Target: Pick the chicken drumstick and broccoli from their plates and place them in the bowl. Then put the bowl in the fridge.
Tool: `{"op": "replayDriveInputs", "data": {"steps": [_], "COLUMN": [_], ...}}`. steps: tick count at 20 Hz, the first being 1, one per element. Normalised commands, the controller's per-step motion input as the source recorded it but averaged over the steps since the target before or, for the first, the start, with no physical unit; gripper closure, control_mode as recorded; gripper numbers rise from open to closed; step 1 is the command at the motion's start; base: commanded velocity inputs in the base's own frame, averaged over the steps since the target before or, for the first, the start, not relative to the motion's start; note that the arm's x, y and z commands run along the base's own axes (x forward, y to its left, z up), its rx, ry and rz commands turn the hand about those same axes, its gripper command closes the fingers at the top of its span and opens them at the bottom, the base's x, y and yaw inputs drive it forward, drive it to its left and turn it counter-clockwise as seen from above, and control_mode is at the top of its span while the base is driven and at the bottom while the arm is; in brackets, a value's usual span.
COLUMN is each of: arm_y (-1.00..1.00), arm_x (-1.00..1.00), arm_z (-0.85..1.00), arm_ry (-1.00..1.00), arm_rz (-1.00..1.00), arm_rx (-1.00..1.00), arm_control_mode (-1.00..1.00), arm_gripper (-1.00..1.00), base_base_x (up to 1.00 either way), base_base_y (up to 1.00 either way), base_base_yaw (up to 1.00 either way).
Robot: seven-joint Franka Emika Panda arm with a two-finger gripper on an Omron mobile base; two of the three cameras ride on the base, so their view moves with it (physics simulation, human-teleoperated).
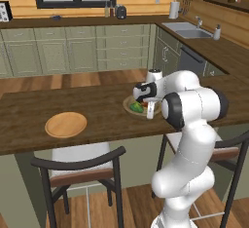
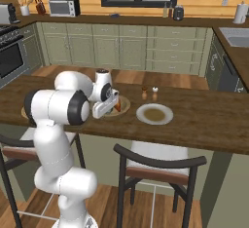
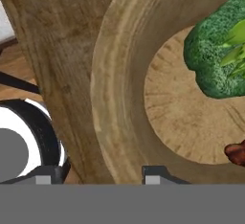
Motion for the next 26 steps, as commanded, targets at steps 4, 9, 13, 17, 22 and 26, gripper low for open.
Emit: {"op": "replayDriveInputs", "data": {"steps": [4,9,13,17,22,26], "arm_y": [0.00,0.03,0.14,0.26,0.06,-0.01], "arm_x": [0.26,0.00,-0.22,-0.40,-0.01,0.37], "arm_z": [-0.38,-0.29,-0.03,0.00,-0.24,-0.18], "arm_ry": [0.00,-0.06,-0.12,-0.15,-0.02,0.00], "arm_rz": [0.03,0.06,0.07,0.06,0.00,0.00], "arm_rx": [0.00,0.00,0.00,0.00,0.00,0.00], "arm_control_mode": [-1.00,-1.00,-1.00,-1.00,-1.00,-1.00], "arm_gripper": [-1.00,-1.00,-1.00,-1.00,-1.00,-1.00], "base_base_x": [0.00,0.00,0.00,0.00,0.00,0.00], "base_base_y": [0.00,0.00,0.00,0.00,0.00,0.00], "base_base_yaw": [0.00,0.00,0.00,0.00,0.00,0.00]}}
